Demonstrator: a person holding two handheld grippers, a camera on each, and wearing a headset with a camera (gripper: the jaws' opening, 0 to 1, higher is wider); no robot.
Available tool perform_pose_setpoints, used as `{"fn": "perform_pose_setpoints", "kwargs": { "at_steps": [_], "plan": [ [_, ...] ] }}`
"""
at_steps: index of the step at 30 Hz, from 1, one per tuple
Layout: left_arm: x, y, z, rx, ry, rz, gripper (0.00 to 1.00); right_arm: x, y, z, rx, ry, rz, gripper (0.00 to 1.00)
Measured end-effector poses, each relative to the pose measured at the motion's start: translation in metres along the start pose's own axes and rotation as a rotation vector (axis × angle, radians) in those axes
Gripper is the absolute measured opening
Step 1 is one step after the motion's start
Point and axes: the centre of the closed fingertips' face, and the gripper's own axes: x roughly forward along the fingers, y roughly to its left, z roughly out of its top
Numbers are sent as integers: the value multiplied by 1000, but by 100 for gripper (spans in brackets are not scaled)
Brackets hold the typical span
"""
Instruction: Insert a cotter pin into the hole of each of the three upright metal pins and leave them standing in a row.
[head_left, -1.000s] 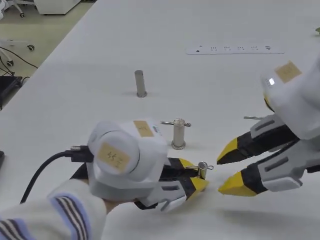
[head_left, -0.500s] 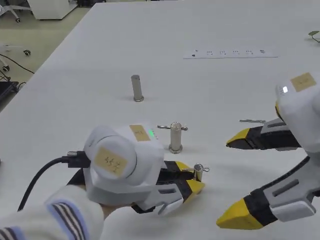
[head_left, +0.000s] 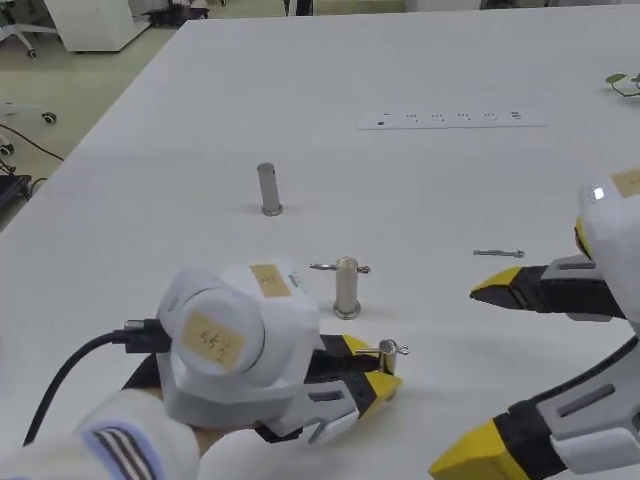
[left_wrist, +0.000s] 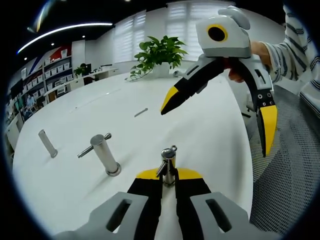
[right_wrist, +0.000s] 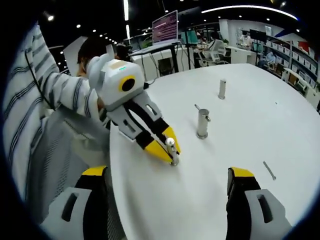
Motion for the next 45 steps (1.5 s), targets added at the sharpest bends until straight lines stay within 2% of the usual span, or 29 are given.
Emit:
{"fn": "perform_pose_setpoints", "kwargs": {
  "at_steps": [3,10,17,26,32,45],
  "plan": [
    [-3,3,6,-1,-17,8,7,-3,2,0,0,-11,-9,100],
    [2,13,20,12,-20,13,7,-14,-1,-3,26,-34,-48,100],
    [17,18,39,48,-36,12,7,-28,-5,-12,90,-61,-79,100],
    [43,20,63,82,-52,-31,7,-44,-12,-25,152,-77,-123,99],
    [57,23,68,103,-44,-48,7,-48,-12,-30,176,-83,-141,98],
    [78,21,60,92,-18,-34,7,-51,-15,-37,209,-79,-166,98]
  ]
}}
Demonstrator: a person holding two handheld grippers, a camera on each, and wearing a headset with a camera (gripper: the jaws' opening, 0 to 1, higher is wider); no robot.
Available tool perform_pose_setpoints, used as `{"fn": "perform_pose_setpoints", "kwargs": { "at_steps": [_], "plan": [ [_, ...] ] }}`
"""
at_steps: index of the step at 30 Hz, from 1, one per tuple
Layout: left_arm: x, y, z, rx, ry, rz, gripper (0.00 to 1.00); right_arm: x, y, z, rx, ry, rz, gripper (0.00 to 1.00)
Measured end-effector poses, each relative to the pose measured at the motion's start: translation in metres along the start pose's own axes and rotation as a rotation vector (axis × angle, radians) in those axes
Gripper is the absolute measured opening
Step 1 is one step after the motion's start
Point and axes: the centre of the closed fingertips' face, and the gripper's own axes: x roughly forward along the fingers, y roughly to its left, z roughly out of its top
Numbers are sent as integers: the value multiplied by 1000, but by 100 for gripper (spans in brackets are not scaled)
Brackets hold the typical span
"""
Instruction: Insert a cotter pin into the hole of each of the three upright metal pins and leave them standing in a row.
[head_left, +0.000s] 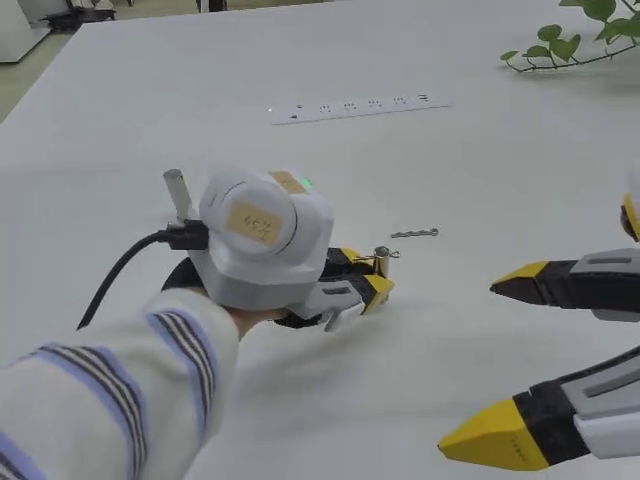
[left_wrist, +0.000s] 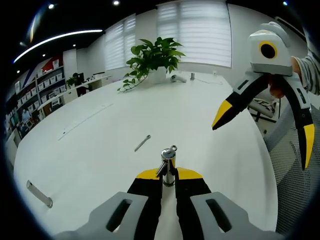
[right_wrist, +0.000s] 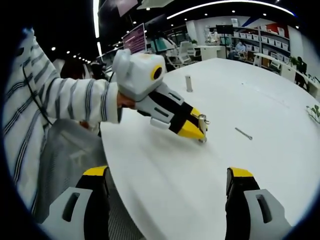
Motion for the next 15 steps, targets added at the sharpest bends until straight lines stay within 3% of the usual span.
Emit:
{"fn": "perform_pose_setpoints", "kwargs": {
  "at_steps": [15],
  "plan": [
    [10,-2,-8,23,22,-11,7,-1,2,-2,16,-4,-4,98]
  ]
}}
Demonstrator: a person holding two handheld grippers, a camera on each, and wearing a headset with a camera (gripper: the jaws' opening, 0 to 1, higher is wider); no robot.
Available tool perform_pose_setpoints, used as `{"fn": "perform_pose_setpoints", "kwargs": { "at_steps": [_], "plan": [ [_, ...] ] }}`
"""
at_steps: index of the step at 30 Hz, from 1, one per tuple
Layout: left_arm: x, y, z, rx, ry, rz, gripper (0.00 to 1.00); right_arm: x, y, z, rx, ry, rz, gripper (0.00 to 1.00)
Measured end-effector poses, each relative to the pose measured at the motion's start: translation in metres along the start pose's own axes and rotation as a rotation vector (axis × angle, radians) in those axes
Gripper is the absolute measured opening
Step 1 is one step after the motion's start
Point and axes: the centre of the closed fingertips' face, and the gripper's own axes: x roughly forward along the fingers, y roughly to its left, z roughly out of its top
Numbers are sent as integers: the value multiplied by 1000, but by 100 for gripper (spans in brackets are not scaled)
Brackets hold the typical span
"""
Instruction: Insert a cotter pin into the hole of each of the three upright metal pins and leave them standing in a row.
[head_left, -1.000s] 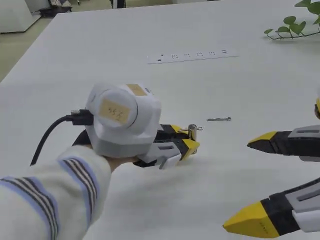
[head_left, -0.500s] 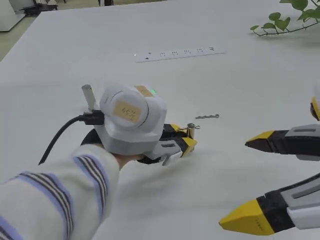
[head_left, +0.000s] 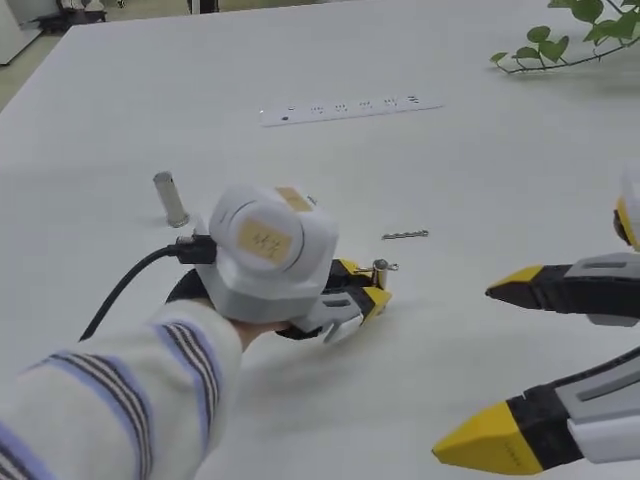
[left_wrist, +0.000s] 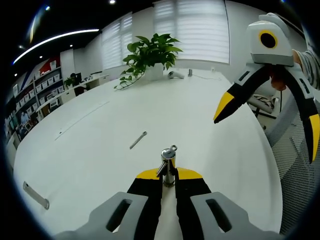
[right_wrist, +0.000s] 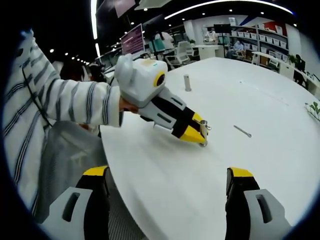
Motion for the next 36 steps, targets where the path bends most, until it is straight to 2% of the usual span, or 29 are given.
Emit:
{"fn": "perform_pose_setpoints", "kwargs": {
  "at_steps": [6,11,16,18,20,24,27,31,33,36],
  "plan": [
    [0,0,0,3,-7,-3,7,0,3,1,10,-6,10,99],
    [0,-1,1,31,-5,1,7,-1,3,3,11,-10,6,99],
    [0,-1,1,12,-9,2,8,-2,3,4,5,-9,6,99],
    [0,-2,0,4,-3,0,12,-2,4,5,4,-9,6,99],
    [-2,-1,-1,34,6,15,17,-2,4,5,2,-8,8,99],
    [-4,1,1,21,0,22,23,-1,5,5,-3,-7,13,98],
    [-9,7,3,13,2,39,30,-2,7,6,-6,-7,17,98],
    [-19,12,11,-6,-20,49,38,-2,7,7,-12,-8,19,98],
    [-24,13,18,-35,-47,47,38,-2,6,8,-14,-8,17,98],
    [-30,15,26,-33,-68,55,38,-2,6,8,-14,-10,16,98]
  ]
}}
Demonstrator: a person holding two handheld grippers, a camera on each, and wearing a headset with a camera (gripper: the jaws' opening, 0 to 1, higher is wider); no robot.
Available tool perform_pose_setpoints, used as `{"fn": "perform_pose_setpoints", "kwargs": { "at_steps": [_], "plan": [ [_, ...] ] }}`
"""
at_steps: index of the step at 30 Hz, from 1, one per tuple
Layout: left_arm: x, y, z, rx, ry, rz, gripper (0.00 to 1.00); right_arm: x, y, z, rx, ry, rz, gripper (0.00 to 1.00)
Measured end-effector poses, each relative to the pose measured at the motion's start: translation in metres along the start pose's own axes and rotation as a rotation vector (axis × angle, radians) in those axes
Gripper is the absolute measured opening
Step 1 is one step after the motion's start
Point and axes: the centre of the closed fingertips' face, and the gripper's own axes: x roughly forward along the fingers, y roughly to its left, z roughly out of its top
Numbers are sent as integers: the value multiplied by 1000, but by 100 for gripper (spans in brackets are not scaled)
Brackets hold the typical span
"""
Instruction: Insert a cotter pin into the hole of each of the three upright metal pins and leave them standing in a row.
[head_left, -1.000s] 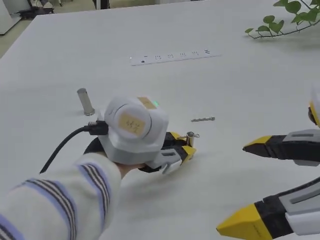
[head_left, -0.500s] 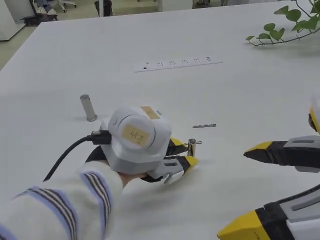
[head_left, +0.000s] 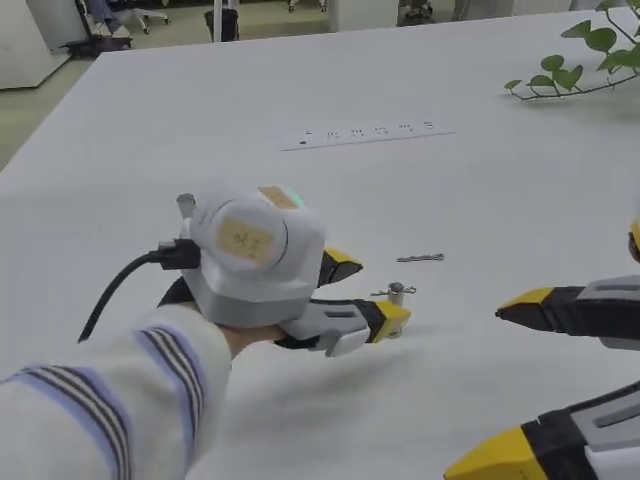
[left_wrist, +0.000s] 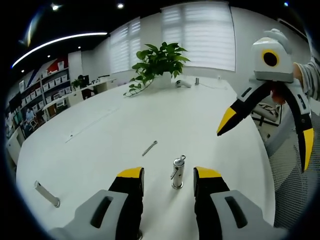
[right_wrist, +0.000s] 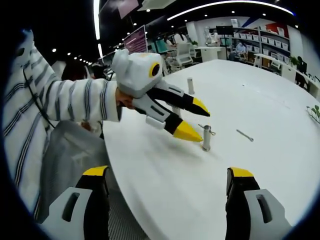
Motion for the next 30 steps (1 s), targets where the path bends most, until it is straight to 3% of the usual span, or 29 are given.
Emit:
{"fn": "perform_pose_setpoints", "kwargs": {
  "at_steps": [7,11,16,20,23,30],
  "plan": [
    [-20,7,21,20,-46,23,39,0,0,-1,-1,3,0,98],
    [-35,22,31,19,-70,54,40,0,-1,-1,1,4,-1,98],
    [-55,51,37,16,-81,118,40,-1,-3,-3,8,5,-5,98],
    [-69,78,33,12,-77,198,40,-1,-3,-4,14,4,-8,98],
    [-78,103,20,-49,-52,280,43,-2,-3,-5,17,5,-11,98],
    [-89,132,1,-104,-29,350,48,-2,-5,-13,34,13,-23,98]
  ]
}}
